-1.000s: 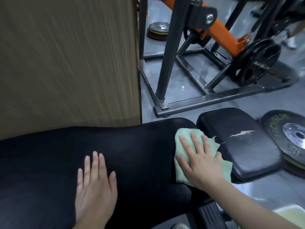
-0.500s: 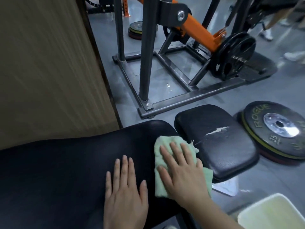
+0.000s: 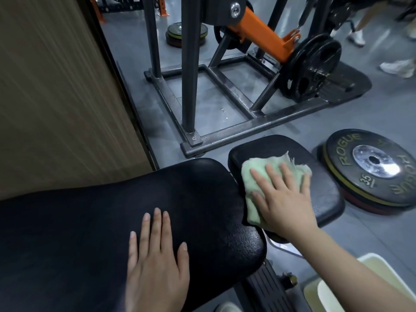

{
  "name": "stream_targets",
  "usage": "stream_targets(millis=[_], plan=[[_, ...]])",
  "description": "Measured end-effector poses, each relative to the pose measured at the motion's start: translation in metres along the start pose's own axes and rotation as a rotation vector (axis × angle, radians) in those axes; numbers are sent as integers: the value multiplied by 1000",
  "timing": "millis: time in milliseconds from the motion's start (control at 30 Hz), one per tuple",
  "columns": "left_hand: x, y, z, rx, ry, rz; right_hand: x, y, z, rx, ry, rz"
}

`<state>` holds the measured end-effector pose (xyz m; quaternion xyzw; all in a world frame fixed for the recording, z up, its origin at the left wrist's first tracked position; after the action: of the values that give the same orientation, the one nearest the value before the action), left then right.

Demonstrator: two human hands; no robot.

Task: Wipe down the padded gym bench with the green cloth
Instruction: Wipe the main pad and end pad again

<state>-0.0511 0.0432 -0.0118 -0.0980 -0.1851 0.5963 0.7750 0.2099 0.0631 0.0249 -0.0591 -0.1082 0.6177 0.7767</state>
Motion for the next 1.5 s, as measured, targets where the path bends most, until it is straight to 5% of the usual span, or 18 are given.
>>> stream_targets(millis=[67,300,600,1067,1300,1500], plan=[[1,1,-1,-5,-13,-9,14,-3,-15,-29,213,-18],[1,2,-3,-15,-9,2,58,-5,-18,4,283,39],[5,7,-8,-53,8,3,-27,-31,-17,-56,296,10],[6,8,-8,-39,-56,-41,100,26,-18,-31,266,42],[7,9,-10,-64,-6,-13,11,1,-13,-79,293,-139],[8,9,-10,-44,-39,-26,48,10,-16,26,314,-269]])
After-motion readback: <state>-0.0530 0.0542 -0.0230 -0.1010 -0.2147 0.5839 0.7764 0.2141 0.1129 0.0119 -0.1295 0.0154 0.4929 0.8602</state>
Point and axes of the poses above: each hand's wrist, its own x-axis towards the middle knuckle, its own z-axis out of the back of the hand, y = z × x, the point moved 4 cm from there along x, towards the middle knuckle, and after that the axes turned 13 degrees about -x, right-handed, at the moved point
